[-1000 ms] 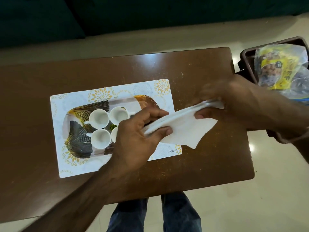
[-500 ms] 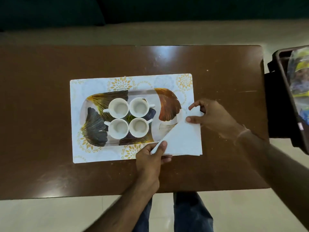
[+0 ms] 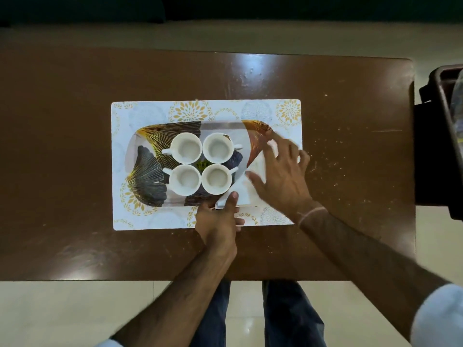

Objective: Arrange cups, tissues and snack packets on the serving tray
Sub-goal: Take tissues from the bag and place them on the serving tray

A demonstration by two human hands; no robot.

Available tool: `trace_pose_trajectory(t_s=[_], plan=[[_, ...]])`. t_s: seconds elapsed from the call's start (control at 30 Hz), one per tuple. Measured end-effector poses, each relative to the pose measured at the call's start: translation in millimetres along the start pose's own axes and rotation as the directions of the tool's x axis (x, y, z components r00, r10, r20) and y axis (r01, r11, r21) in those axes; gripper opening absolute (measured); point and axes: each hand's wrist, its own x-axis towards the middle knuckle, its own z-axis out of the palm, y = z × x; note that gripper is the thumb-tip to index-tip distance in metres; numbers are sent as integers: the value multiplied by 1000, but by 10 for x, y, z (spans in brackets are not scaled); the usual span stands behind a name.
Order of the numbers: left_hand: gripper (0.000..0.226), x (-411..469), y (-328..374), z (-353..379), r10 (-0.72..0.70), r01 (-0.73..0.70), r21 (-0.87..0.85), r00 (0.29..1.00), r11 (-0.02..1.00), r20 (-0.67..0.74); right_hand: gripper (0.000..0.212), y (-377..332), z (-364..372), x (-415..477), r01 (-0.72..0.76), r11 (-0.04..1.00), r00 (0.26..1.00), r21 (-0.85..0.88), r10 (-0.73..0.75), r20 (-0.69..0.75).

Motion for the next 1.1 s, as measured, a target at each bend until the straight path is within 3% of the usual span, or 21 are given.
trace_pose_trajectory(t_s=[0.07,0.13,0.2,0.27,0.33,0.4,0.63,0.97,1.1], plan=[[48,-57,5,-56,42,-24,164,994,986,-103,77,-45,114,-198,96,994,986,-58,-87,141],[48,-122,12,-175,263,-198,384,957,902,-123,80,-24,224,-311,100,992,968,-71,-81,237],[38,-149,59,-323,547,-497,502,835,708,57,82,12,291,-333,98,993,967,-71,-79,241],[30,-113,175,-433,675,-670,556,696,491,243,83,41,320,-312,116,991,965,-68,-96,245],[39,-19,286,-468,685,-711,625,631,323,364,83,84,346,-290,144,987,958,-74,-120,260],[41,74,357,-467,664,-710,667,613,225,429,84,127,358,-266,175,981,950,-84,-146,275],[25,243,382,-553,638,-761,632,560,144,529,82,175,392,-234,201,976,949,-82,-174,262],[20,382,562,-633,591,-845,521,361,-120,721,81,173,403,-224,204,976,951,-76,-179,253],[31,369,632,-697,524,-854,504,373,-128,765,83,157,359,-224,190,980,952,-58,-169,255]])
